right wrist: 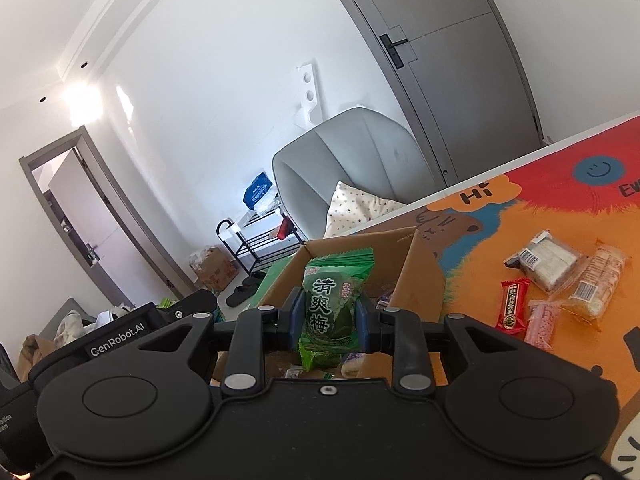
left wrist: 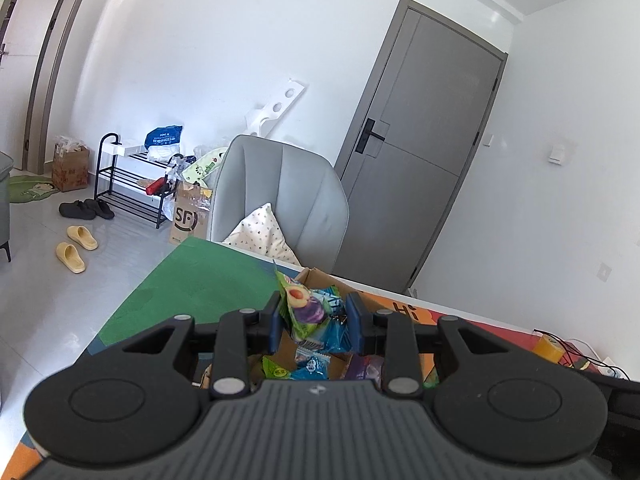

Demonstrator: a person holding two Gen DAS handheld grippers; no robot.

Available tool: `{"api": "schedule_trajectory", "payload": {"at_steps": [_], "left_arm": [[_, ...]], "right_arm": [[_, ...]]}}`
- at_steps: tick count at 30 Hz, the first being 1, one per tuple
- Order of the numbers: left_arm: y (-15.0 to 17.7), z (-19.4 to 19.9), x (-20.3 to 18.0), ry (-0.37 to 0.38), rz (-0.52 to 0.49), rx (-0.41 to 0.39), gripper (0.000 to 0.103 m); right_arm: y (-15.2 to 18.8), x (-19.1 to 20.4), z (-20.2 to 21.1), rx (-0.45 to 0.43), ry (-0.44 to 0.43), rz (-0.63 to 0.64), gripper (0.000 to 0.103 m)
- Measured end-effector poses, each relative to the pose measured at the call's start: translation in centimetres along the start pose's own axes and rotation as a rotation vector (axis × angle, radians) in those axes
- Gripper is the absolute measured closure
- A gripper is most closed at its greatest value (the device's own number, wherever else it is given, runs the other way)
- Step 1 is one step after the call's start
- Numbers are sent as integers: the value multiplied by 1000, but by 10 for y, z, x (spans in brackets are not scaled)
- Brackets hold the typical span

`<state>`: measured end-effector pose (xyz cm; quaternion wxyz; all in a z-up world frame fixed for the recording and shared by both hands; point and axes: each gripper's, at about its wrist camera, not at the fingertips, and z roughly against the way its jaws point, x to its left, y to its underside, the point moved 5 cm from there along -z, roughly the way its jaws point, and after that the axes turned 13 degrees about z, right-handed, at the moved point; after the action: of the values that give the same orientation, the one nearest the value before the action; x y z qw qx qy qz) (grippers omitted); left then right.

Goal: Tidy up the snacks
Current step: 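Lower both held snacks into the cardboard box and open both grippers, then move both tools back over the remaining snacks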

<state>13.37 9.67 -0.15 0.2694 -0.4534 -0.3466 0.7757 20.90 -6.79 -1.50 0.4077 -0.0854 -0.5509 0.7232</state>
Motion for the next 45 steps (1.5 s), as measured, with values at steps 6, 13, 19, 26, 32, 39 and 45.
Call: {"api": "schedule_trajectory", "payload": {"at_steps": [6,13,19,26,32,39,45], "left_arm": [[3,-22,5,-21,6,32,72],[8,-40,4,-19,7,76,68],[4,-41,11,-24,42,92,48],[-13,-32,25,-45,70,51,47],[-22,-31,37,-79,86,36,46],[-22,-25,41,-110,84,11,32],[-16,-22,30,-99,68,22,29]], "right_arm": [[-3,-1,-21,16,-7,-8,75],[-8,-6,-37,35,7,-19,75],[-11,-5,-47,47,12,-24,75],[-13,-2,-62,63,16,-33,75],[-20,8,-73,49,6,-32,69],[-15,1,-67,52,36,-66,47],[-12,-7,-45,37,61,-66,40]]}}
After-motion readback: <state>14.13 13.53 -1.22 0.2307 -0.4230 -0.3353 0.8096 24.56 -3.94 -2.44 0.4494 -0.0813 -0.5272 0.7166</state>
